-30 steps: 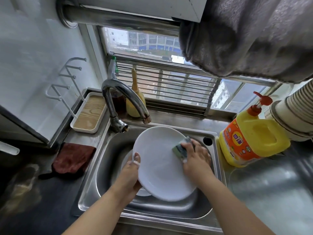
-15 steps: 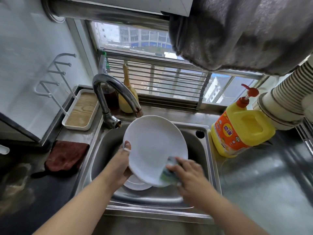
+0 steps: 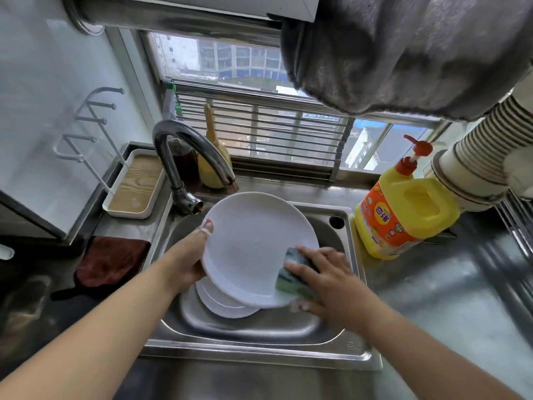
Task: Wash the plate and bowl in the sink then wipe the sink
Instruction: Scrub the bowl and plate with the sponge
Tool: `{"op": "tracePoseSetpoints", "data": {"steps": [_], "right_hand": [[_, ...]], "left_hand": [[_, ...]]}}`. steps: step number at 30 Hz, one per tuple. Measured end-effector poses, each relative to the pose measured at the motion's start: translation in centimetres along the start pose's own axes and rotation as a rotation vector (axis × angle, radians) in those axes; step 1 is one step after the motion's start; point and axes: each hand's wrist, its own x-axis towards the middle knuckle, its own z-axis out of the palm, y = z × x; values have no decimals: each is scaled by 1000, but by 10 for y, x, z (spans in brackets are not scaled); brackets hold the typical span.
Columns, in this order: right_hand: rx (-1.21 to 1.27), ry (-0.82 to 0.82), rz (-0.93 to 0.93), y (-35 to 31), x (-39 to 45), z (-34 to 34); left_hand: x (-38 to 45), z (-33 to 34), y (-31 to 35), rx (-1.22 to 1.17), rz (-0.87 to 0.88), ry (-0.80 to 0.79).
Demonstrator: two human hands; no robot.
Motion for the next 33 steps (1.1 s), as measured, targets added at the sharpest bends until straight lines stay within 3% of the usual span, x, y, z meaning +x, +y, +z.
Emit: {"op": "tracePoseSetpoints", "data": {"steps": [5, 8, 12, 15, 19, 22, 26, 28, 31, 33], "right_hand": [[-130, 283, -6, 17, -4, -16], [-161, 419, -4, 0, -9, -11], [-162, 428, 179, -21, -9, 5], [-73, 420, 300, -47, 1, 19], [71, 402, 273, -75, 4, 34], [25, 408, 103, -47, -6, 32], [-143, 492, 73, -5, -9, 14], [-151, 523, 125, -8, -6, 6], [-100, 529, 243, -35, 6, 12], [-20, 488, 287, -53, 12, 24]], "left_hand": [[-9, -3, 10, 50, -151, -48], [-11, -2, 2, -68, -161, 4], [-16, 22, -28, -309, -33, 157], [-28, 60, -57, -421, -5, 182], [-40, 77, -57, -371, 11, 210], [-35, 44, -43, -238, -53, 75], [-31, 7, -19, -79, -162, -118], [-28, 14, -21, -177, -122, -63], [-27, 55, -45, -334, 30, 151], [-39, 81, -57, -362, 17, 182]]}}
